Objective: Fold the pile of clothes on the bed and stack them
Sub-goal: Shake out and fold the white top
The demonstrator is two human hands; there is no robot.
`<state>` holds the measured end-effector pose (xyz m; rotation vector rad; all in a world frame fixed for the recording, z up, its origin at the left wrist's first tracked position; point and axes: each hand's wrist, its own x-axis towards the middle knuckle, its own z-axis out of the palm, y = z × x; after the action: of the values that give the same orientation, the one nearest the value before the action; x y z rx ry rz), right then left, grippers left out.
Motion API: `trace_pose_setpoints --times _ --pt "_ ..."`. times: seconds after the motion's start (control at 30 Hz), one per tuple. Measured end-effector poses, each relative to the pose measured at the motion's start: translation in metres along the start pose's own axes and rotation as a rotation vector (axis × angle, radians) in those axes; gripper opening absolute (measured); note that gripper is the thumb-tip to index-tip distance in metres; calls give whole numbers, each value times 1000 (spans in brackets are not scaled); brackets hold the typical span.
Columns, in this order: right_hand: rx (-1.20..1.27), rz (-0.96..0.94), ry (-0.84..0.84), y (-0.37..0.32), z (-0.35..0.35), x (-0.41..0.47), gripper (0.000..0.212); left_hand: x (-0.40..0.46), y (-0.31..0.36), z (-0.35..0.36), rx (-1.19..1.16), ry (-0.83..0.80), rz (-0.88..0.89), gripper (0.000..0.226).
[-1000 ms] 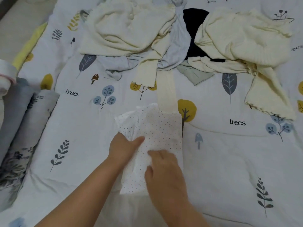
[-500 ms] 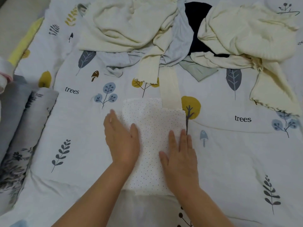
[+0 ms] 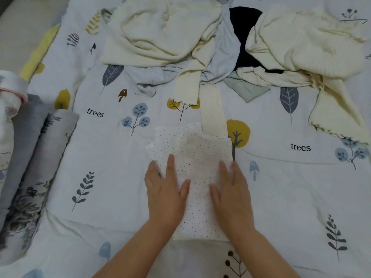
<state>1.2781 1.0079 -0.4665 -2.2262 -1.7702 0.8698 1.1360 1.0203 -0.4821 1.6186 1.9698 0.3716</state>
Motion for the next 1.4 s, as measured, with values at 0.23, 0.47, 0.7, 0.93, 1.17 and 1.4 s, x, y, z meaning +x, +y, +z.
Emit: trace_pose_setpoints --times 0.23,0.47,0.7,0.93,1.17,1.4 --pt "446 306 -72 -5 -6 5 69 7 4 -8 -294 -262 -155 84" --pt "536 325 -91 -19 -19 -12 48 -3 11 -33 -658 -483 -167 76" --pt "590 260 -49 -61 -66 -49 41 -24 33 -97 -761 -450 -163 65" --pt "670 114 18 -110 -132 -85 44 -54 65 -182 -795 -288 -83 65" --pt "723 -63 47 -151 -189 -126 44 -95 89 -256 -847 -185 17 66" --pt "782 -174 -54 -188 -215 -170 40 -149 90 -314 -903 -88 27 65"
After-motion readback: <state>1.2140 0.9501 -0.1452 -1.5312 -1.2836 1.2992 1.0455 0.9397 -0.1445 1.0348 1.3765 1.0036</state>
